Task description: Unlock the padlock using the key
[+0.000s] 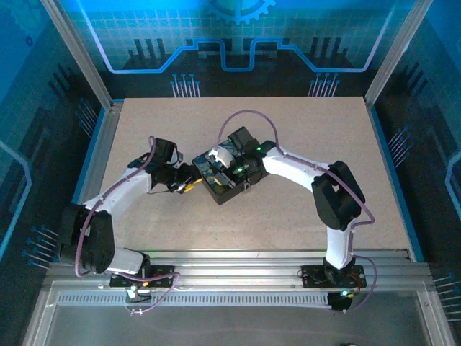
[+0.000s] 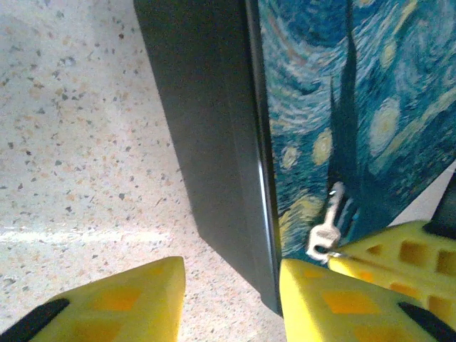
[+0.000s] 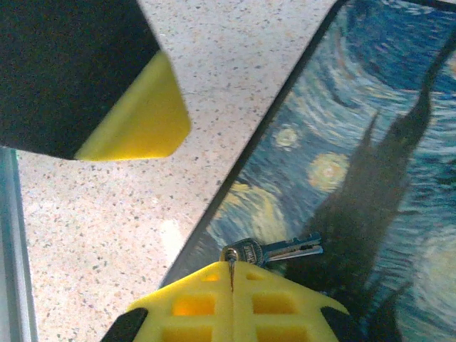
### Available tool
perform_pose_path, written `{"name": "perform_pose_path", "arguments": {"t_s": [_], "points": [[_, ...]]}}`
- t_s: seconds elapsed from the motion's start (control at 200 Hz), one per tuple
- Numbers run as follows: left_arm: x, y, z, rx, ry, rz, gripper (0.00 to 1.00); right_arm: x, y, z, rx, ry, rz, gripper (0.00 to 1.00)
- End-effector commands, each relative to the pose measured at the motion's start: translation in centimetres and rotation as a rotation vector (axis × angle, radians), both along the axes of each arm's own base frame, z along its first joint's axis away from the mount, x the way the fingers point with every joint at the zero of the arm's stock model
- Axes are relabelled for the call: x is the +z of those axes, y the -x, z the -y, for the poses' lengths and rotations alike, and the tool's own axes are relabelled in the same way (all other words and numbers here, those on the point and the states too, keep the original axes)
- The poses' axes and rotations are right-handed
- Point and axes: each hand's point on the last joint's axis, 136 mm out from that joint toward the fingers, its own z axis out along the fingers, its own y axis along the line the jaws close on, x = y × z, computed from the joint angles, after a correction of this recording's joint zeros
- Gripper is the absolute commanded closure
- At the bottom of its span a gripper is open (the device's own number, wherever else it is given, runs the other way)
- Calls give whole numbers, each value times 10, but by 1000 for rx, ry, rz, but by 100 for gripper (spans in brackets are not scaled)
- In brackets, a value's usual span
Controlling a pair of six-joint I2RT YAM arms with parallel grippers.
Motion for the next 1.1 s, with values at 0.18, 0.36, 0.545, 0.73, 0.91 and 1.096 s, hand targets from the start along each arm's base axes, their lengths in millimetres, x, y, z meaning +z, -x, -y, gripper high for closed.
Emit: {"name": "perform_pose_path", "arguments": {"t_s": [0.18,0.36,0.545,0.73,0.91,1.096], "points": [[14,-7,4,64,92,49,53,25,14,-19,38,-79,-18,100],[28,-11,10,43,130,67,52,55,12,-15,13,-126,-17,100],[43,-15,19,82,220,35,44,76,4,-4,-43,-150,-63,100],[68,-28,22,176,316,40,37,106,11,-3,-27,-214,-66,100],[79,-37,28,279,447,-9,33,128,8,2,-42,-236,-56,100],[90,-43,44,288,557,-56,30,140,11,3,-33,-252,-45,100]]}}
